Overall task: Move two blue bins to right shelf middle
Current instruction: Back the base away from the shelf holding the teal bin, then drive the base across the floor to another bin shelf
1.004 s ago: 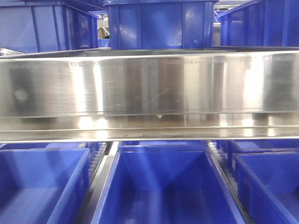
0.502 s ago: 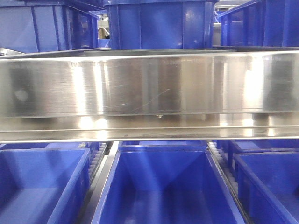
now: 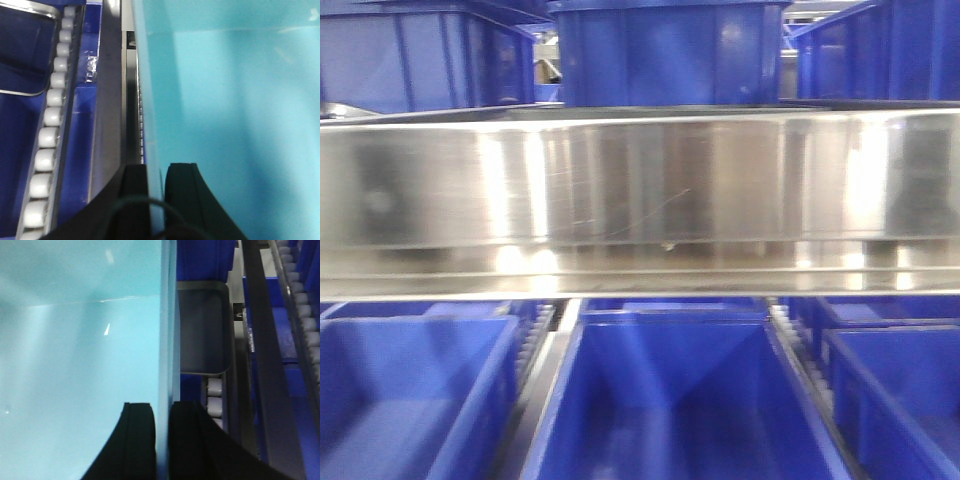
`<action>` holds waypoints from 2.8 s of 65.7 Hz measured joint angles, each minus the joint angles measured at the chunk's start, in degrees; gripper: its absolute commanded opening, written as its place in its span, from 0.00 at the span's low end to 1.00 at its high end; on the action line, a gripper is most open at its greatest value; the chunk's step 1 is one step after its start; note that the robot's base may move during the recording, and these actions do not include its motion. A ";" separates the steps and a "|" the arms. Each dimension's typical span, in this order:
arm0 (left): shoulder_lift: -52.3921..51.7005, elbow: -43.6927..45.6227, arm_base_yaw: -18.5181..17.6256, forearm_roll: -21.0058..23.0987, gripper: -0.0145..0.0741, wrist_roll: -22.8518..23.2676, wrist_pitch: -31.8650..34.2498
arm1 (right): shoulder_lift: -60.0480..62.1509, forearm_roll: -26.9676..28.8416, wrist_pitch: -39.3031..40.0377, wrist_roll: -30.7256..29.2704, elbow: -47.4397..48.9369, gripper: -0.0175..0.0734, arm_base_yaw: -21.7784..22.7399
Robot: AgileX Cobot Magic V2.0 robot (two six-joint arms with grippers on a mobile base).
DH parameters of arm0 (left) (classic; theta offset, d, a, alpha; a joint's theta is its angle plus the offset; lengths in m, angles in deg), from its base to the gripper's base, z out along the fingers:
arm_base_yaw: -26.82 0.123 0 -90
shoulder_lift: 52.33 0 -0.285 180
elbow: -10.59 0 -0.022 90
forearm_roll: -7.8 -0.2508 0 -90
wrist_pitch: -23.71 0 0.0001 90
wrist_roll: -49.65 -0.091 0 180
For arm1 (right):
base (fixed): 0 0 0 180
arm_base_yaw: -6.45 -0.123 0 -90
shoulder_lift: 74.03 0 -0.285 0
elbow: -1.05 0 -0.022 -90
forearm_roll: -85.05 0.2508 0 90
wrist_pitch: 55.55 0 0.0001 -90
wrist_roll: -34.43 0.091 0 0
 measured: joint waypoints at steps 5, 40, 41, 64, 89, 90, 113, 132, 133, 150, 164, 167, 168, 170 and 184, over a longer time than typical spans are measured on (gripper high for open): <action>0.00 0.00 0.00 0.00 0.04 0.00 0.00 | 0.00 0.00 0.11 0.00 0.00 0.01 0.00; -0.23 0.00 0.10 -0.73 0.04 0.00 5.53 | 0.00 -0.60 1.71 0.00 0.00 0.01 0.00; -0.23 0.00 0.10 -0.73 0.04 0.00 5.69 | 0.00 -0.72 1.71 0.00 0.00 0.01 0.00; -0.23 0.00 0.10 -0.62 0.04 -0.13 7.44 | 0.11 -1.23 1.71 0.00 0.00 0.01 0.10; -0.23 0.00 0.10 -0.93 0.04 -0.35 7.44 | 0.11 -1.00 1.75 0.00 0.00 0.01 0.10; -0.23 0.00 0.10 -0.93 0.04 -0.35 7.44 | 0.11 -1.00 1.75 0.00 0.00 0.01 0.10; -0.23 0.00 0.10 -0.93 0.04 -0.35 7.44 | 0.11 -1.00 1.75 0.00 0.00 0.01 0.10; -0.23 0.00 0.10 -0.93 0.04 -0.35 7.44 | 0.11 -1.00 1.75 0.00 0.00 0.01 0.10; -0.23 0.00 0.10 -0.93 0.04 -0.35 7.44 | 0.11 -1.00 1.75 0.00 0.00 0.01 0.10; -0.23 0.00 0.10 -0.93 0.04 -0.35 7.44 | 0.11 -1.00 1.75 0.00 0.00 0.01 0.10; -0.23 0.00 0.10 -0.93 0.04 -0.35 7.55 | 0.11 -1.00 1.75 0.00 0.00 0.01 0.10; -0.23 0.00 0.10 -0.93 0.04 -0.35 7.55 | 0.11 -1.00 1.75 0.00 0.00 0.01 0.10; -0.23 0.00 0.10 -0.93 0.04 -0.35 7.55 | 0.11 -1.00 1.75 0.00 0.00 0.01 0.10; -0.23 0.00 0.10 -0.93 0.04 -0.35 7.55 | 0.11 -1.00 1.75 0.00 0.00 0.01 0.10; -0.23 0.00 0.10 -0.93 0.04 -0.35 7.55 | 0.11 -1.00 1.75 0.00 0.00 0.01 0.10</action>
